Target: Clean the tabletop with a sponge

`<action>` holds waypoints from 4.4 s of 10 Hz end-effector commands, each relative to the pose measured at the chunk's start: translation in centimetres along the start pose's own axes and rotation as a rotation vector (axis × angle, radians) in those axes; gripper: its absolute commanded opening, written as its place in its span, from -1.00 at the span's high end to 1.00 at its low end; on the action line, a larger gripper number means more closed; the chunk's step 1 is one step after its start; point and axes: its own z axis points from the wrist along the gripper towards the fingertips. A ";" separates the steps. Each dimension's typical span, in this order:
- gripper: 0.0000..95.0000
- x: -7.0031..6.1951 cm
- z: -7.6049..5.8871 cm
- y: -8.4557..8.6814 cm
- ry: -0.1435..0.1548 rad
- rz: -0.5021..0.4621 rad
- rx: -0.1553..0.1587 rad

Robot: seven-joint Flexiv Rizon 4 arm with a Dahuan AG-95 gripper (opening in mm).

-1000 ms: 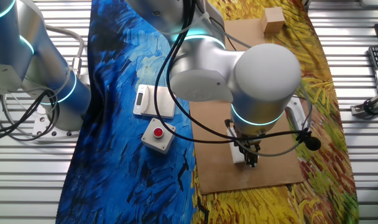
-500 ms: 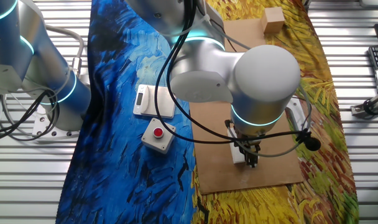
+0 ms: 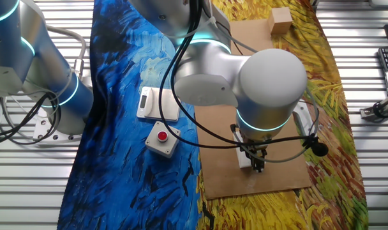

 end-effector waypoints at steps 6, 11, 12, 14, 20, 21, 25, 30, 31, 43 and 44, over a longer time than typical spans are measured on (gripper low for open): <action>-1.00 0.0 0.5 0.0 -0.001 -0.004 0.002; -0.60 0.0 0.4 0.0 -0.001 -0.007 0.007; -0.60 0.0 0.3 0.0 0.000 -0.005 0.007; -0.60 -0.3 -0.3 0.0 0.010 -0.005 0.007; -0.60 -0.6 -0.3 0.2 0.019 0.004 0.001; -0.60 -0.6 -0.4 0.2 0.020 0.005 0.000; -0.60 -0.6 -0.4 0.2 0.017 0.004 -0.001; -0.60 -0.7 -0.4 0.2 0.018 0.005 -0.002; -0.60 -0.7 -0.5 0.2 0.018 0.004 -0.002; -1.00 -0.8 -0.9 0.2 0.020 0.035 -0.046; -1.00 -0.9 -1.3 0.2 0.026 0.031 -0.042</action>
